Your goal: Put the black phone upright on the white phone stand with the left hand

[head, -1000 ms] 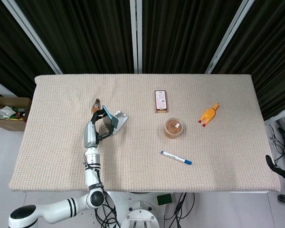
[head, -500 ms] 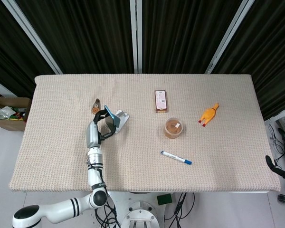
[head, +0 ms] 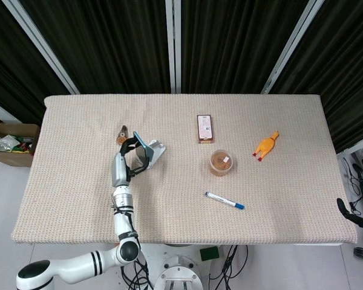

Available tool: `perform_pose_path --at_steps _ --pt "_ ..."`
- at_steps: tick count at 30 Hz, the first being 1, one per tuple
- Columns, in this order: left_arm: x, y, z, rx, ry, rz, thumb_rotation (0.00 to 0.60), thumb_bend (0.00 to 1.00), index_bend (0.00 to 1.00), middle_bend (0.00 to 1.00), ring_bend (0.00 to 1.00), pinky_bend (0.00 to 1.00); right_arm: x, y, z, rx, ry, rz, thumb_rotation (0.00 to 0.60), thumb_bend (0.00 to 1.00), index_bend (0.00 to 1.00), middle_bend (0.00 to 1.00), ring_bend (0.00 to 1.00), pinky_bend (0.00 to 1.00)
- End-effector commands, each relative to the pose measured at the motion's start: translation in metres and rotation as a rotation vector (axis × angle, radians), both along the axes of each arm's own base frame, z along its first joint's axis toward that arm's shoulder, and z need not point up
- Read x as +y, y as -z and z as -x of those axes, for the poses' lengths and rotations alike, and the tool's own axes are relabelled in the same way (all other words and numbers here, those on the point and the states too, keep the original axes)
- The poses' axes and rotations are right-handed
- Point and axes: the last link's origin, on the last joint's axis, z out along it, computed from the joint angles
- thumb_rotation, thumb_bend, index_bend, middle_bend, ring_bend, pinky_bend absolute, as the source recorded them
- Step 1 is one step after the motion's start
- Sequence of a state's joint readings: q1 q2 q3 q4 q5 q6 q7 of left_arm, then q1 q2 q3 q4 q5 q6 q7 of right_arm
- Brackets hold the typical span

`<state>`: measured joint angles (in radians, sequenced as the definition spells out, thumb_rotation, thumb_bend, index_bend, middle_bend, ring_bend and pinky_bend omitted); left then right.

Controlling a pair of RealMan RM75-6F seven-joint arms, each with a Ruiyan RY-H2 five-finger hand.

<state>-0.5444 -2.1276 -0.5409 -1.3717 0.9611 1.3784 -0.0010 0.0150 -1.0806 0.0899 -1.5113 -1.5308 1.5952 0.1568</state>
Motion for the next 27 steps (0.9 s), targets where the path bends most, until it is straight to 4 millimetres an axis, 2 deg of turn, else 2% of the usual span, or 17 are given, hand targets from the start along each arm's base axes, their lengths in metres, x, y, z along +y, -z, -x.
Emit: perform_pose_path --at_steps 1,5,16,27 --pt "0.000 0.003 -0.003 -0.008 -0.007 0.008 0.600 0.31 0.60 0.75 0.35 0.21 0.000 -0.001 0.001 0.000 0.002 0.001 0.600 0.33 0.00 0.00 0.00 0.00" --pt "0.002 0.007 -0.006 -0.010 -0.014 0.014 0.600 0.31 0.60 0.74 0.35 0.21 0.000 -0.001 0.002 -0.001 0.003 0.002 0.600 0.33 0.00 0.00 0.00 0.00" --pt "0.012 0.009 0.004 0.031 -0.029 -0.040 0.600 0.31 0.60 0.74 0.35 0.21 0.000 0.001 0.006 -0.001 0.014 -0.007 0.600 0.33 0.00 0.00 0.00 0.00" --pt "0.013 0.011 0.005 0.018 -0.038 -0.032 0.600 0.31 0.60 0.74 0.35 0.21 -0.001 0.000 0.003 0.003 0.009 -0.004 0.600 0.33 0.00 0.00 0.00 0.00"
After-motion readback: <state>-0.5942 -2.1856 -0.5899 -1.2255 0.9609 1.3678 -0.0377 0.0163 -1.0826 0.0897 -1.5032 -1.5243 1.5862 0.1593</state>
